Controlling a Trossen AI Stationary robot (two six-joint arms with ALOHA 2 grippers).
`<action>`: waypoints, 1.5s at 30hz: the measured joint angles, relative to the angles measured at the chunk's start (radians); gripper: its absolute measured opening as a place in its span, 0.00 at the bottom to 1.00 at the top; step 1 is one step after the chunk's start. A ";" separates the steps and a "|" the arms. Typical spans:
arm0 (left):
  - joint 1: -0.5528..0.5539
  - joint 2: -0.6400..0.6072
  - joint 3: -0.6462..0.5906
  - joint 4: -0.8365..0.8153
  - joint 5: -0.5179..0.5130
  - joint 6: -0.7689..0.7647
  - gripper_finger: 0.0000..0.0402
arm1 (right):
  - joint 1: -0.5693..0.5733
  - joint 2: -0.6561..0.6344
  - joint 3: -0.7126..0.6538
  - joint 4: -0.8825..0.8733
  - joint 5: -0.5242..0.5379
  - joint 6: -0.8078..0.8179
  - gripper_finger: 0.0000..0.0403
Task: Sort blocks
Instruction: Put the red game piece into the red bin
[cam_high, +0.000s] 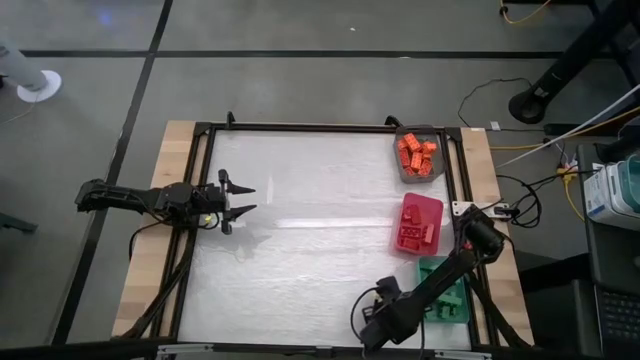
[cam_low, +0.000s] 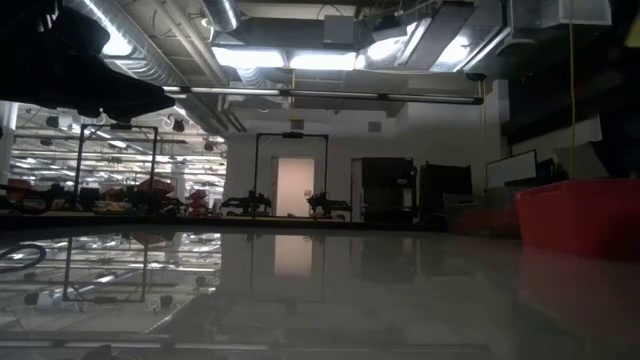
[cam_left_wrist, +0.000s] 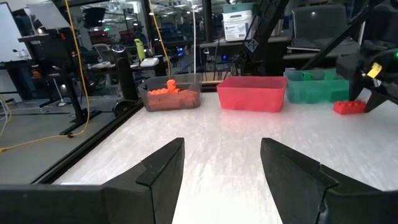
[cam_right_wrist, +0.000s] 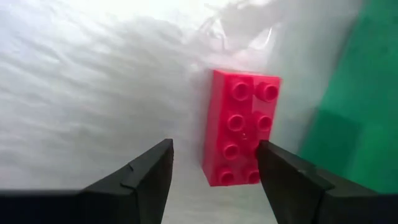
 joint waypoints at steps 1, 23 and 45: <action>0.000 0.000 0.000 0.000 0.000 0.000 0.50 | 0.000 0.002 0.011 -0.016 0.012 0.000 0.57; 0.000 0.000 0.000 0.000 0.000 0.000 0.50 | 0.000 0.002 -0.056 -0.022 0.031 0.011 0.57; 0.000 0.000 0.000 0.000 0.000 0.000 0.50 | -0.059 -0.151 -0.091 -0.216 0.176 -0.164 0.32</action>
